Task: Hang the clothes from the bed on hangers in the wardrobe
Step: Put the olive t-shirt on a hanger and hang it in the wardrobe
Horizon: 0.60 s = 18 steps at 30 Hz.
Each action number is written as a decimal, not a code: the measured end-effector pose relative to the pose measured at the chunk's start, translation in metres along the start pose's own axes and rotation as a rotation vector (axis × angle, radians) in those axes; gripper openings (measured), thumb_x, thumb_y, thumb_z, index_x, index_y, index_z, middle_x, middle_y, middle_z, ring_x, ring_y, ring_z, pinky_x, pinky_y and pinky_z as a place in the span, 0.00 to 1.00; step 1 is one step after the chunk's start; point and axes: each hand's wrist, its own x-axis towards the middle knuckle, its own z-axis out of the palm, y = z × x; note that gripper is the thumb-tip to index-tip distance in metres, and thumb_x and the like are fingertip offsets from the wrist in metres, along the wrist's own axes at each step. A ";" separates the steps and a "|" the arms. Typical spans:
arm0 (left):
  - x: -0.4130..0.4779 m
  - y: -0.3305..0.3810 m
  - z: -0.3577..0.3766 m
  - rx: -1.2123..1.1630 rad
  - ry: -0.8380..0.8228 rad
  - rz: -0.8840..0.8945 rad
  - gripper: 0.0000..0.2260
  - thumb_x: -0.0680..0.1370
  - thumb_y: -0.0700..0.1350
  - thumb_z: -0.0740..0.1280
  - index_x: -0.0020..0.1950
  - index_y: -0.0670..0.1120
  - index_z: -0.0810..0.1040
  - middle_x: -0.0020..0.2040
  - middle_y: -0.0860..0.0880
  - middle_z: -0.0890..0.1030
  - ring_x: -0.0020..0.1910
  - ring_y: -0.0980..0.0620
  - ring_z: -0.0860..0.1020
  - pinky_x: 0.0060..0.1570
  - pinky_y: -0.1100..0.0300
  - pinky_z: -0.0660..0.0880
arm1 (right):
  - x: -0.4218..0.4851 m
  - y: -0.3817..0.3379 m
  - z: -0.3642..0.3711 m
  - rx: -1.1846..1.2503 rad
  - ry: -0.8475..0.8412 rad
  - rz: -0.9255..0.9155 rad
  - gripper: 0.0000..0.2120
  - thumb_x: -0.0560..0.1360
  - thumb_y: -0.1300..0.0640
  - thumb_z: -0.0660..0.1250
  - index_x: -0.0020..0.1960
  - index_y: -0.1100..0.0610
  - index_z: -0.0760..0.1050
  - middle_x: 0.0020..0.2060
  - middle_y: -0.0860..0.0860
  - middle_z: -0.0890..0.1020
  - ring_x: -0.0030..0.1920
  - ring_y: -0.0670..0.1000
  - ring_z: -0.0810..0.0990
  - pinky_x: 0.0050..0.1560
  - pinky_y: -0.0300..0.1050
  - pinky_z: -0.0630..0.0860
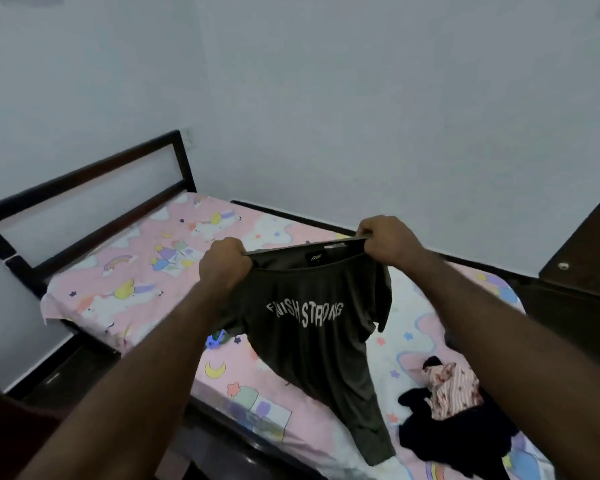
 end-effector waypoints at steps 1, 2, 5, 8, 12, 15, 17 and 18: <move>0.004 0.001 -0.007 -0.056 -0.019 -0.027 0.06 0.70 0.36 0.63 0.41 0.40 0.79 0.40 0.43 0.78 0.40 0.43 0.75 0.38 0.59 0.69 | 0.008 -0.001 -0.009 0.088 0.014 -0.004 0.10 0.65 0.67 0.61 0.40 0.59 0.79 0.40 0.54 0.82 0.43 0.54 0.78 0.43 0.45 0.74; 0.009 0.004 -0.014 -0.140 -0.028 -0.039 0.06 0.69 0.36 0.61 0.38 0.39 0.78 0.36 0.42 0.76 0.38 0.44 0.74 0.36 0.59 0.67 | 0.016 -0.001 -0.017 0.183 0.010 -0.003 0.09 0.65 0.68 0.59 0.38 0.63 0.78 0.36 0.55 0.80 0.39 0.54 0.76 0.39 0.45 0.71; 0.028 0.017 -0.037 -0.387 -0.006 -0.035 0.07 0.61 0.42 0.57 0.33 0.40 0.73 0.31 0.43 0.71 0.34 0.49 0.68 0.35 0.57 0.63 | 0.031 -0.005 -0.038 0.477 -0.039 0.018 0.07 0.68 0.70 0.57 0.34 0.67 0.72 0.28 0.53 0.70 0.31 0.49 0.68 0.34 0.44 0.62; 0.043 0.043 -0.067 -0.603 -0.042 -0.038 0.10 0.66 0.38 0.61 0.41 0.35 0.79 0.35 0.45 0.77 0.36 0.49 0.73 0.36 0.57 0.68 | 0.045 -0.008 -0.062 0.614 -0.026 -0.003 0.07 0.71 0.67 0.59 0.35 0.65 0.72 0.30 0.54 0.69 0.33 0.50 0.66 0.36 0.45 0.60; 0.049 0.068 -0.105 -0.716 -0.037 -0.048 0.05 0.73 0.40 0.65 0.43 0.38 0.78 0.38 0.44 0.78 0.36 0.48 0.74 0.35 0.58 0.68 | 0.054 -0.007 -0.098 0.648 -0.035 -0.052 0.16 0.73 0.58 0.69 0.30 0.58 0.69 0.27 0.53 0.67 0.29 0.48 0.64 0.30 0.41 0.60; 0.053 0.071 -0.120 -0.744 -0.061 0.008 0.13 0.72 0.45 0.67 0.47 0.35 0.80 0.41 0.42 0.81 0.39 0.47 0.77 0.38 0.56 0.71 | 0.059 -0.004 -0.116 0.650 -0.078 -0.086 0.20 0.75 0.57 0.69 0.27 0.53 0.66 0.24 0.48 0.66 0.26 0.45 0.62 0.27 0.38 0.59; 0.051 0.077 -0.126 -0.812 -0.071 0.039 0.12 0.71 0.46 0.67 0.45 0.38 0.80 0.38 0.43 0.79 0.38 0.47 0.76 0.37 0.57 0.70 | 0.062 -0.002 -0.123 0.759 -0.071 -0.113 0.16 0.76 0.59 0.68 0.30 0.54 0.70 0.26 0.48 0.70 0.29 0.45 0.67 0.31 0.38 0.63; 0.049 0.081 -0.128 -0.865 -0.078 0.051 0.11 0.70 0.46 0.66 0.43 0.39 0.80 0.37 0.43 0.78 0.37 0.46 0.75 0.38 0.56 0.69 | 0.064 -0.002 -0.125 0.831 -0.061 -0.126 0.14 0.76 0.60 0.68 0.32 0.55 0.72 0.29 0.49 0.72 0.32 0.46 0.70 0.34 0.39 0.66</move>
